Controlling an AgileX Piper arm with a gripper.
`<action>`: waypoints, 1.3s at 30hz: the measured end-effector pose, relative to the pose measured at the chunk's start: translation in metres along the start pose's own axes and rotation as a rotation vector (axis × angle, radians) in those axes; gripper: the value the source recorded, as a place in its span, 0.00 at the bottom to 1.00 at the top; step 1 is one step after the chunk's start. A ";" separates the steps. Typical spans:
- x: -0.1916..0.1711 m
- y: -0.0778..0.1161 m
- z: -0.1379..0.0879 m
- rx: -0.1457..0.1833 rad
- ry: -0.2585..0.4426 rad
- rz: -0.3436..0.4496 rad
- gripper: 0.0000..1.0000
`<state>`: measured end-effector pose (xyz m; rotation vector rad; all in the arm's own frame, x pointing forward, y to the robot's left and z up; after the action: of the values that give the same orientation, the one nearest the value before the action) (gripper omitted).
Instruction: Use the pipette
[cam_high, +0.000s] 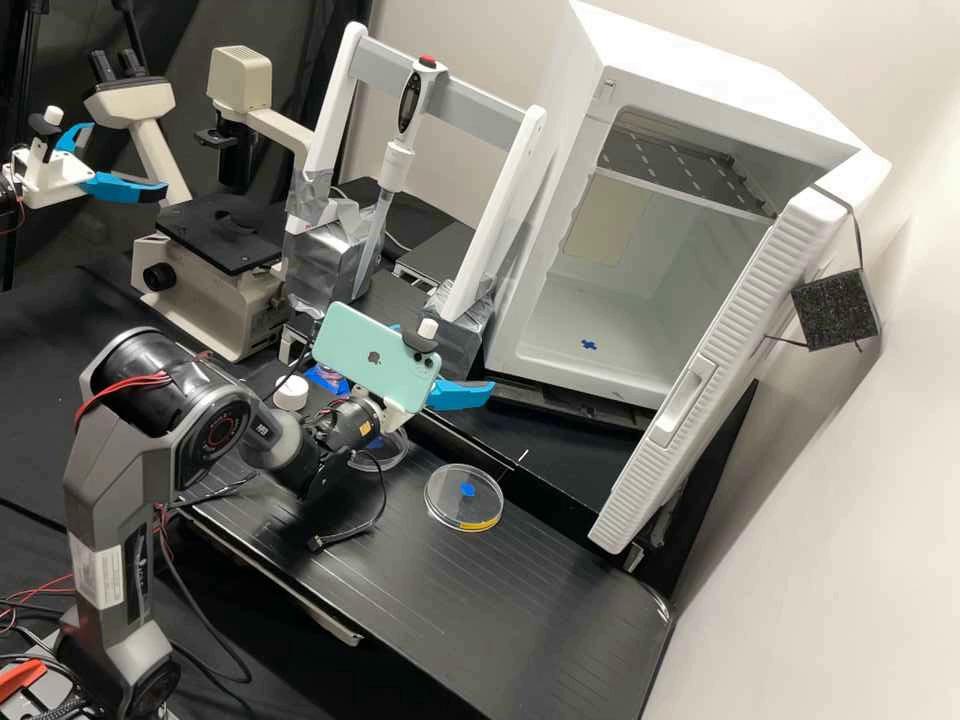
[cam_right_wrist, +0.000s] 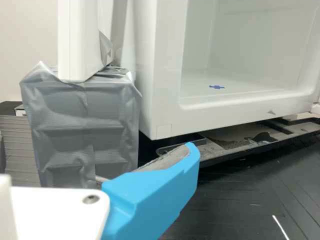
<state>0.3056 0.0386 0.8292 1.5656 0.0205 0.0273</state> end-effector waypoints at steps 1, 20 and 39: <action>0.000 0.000 0.000 0.000 0.000 0.000 1.00; -0.039 0.025 -0.039 0.016 0.181 0.034 1.00; -0.010 0.051 -0.163 -0.018 0.399 0.023 1.00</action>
<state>0.2908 0.2013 0.8792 1.5206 0.3148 0.3566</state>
